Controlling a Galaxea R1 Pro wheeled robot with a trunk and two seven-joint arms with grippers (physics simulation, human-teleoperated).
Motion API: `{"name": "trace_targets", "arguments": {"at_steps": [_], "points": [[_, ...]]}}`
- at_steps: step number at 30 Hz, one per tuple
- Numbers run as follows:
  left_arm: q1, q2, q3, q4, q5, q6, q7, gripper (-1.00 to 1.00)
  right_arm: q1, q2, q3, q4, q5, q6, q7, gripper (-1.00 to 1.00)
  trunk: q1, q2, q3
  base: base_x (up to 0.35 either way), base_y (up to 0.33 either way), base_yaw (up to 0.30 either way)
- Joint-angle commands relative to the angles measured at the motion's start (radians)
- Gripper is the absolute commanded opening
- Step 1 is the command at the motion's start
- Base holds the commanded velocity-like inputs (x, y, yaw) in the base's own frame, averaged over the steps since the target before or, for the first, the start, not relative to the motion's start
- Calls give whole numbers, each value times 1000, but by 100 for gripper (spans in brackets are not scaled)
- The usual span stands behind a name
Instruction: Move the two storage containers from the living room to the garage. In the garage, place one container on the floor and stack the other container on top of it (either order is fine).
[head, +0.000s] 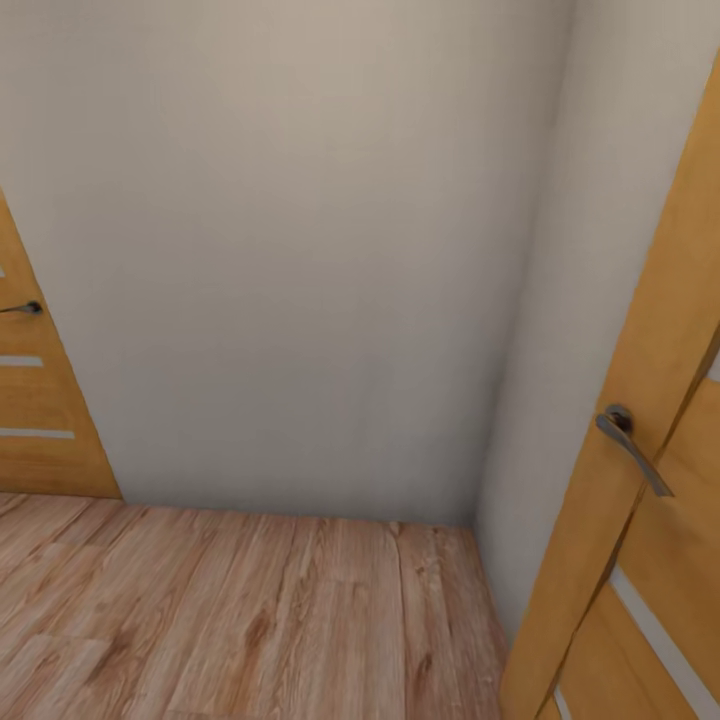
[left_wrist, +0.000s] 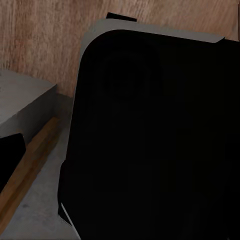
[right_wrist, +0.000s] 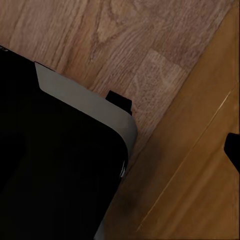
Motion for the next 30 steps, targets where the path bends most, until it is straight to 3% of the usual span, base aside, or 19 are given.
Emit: {"name": "trace_targets", "arguments": {"at_steps": [1,9,30], "points": [[0,0,0,-1,6,-1,1,100,-1,-5,8,3,-10,-7,5,100,1,0,-1,321,0,0],[0,0,0,-1,6,-1,1,100,-1,-19,9,3,-12,-11,5,100,1,0,-1,321,0,0],[0,0,0,-1,6,-1,1,100,-1,-18,10,3,-6,-12,4,100,1,0,-1,321,0,13]]}}
